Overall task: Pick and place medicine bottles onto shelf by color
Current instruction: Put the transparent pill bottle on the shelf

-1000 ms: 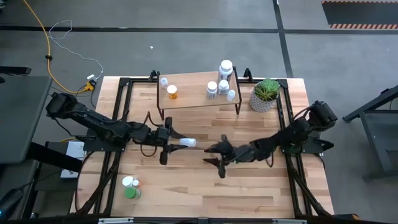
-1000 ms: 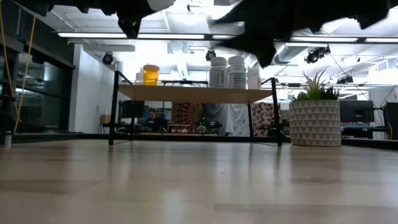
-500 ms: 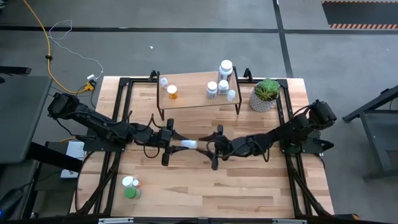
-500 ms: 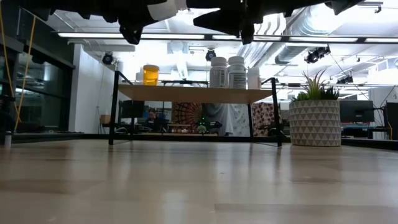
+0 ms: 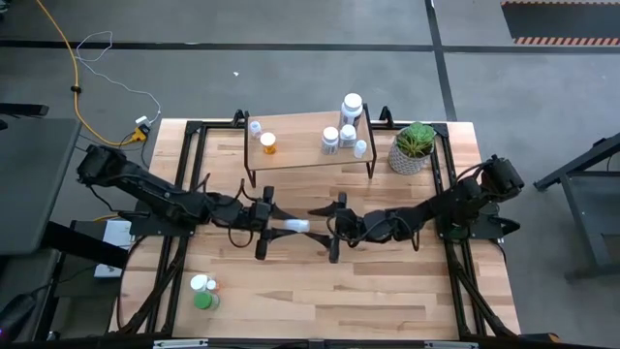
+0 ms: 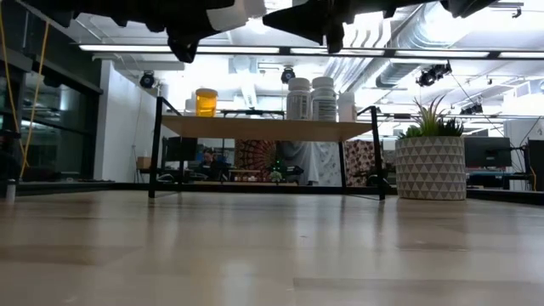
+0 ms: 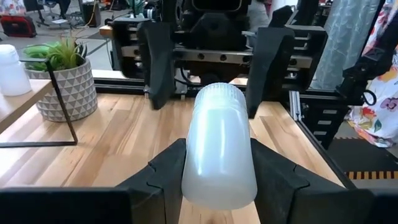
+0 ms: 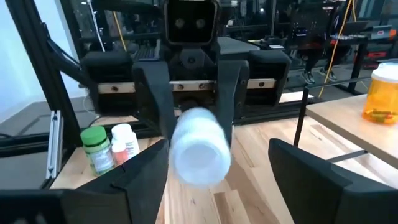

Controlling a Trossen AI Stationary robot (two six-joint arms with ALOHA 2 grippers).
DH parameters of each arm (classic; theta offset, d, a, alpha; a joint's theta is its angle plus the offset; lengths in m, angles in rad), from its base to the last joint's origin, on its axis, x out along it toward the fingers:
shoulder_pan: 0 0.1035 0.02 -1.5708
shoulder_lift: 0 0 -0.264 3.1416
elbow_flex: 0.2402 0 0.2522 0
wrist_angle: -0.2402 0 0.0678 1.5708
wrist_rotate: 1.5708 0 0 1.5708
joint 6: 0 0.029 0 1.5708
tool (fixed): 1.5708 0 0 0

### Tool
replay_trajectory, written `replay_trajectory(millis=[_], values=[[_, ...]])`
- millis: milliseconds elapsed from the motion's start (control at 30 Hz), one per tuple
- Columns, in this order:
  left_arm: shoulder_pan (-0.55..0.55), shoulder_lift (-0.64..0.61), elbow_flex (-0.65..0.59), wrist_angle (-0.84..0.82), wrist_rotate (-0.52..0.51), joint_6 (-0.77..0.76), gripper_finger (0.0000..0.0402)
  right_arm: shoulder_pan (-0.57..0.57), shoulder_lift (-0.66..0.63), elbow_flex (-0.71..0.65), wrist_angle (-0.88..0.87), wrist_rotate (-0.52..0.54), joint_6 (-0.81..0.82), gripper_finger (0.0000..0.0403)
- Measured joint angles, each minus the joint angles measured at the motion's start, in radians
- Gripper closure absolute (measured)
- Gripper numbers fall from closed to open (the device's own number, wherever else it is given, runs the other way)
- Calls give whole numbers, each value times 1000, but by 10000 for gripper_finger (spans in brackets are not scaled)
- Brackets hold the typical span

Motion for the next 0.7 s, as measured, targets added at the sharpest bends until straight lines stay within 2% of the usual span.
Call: replay_trajectory(millis=[200, 333, 500, 700], values=[[0, 70, 60, 35, -115, -45, 268, -4, 0, 0, 24, -35, 0, 137], [0, 75, 57, 135, -133, -65, 268, -4, 1, 0, 63, -37, -23, 137], [-4, 90, 20, 315, -147, -66, 268, -3, 2, 0, 152, -41, -38, 137], [-5, 201, -51, 673, -153, -65, 268, -4, 11, -1, 294, -41, -97, 137]])
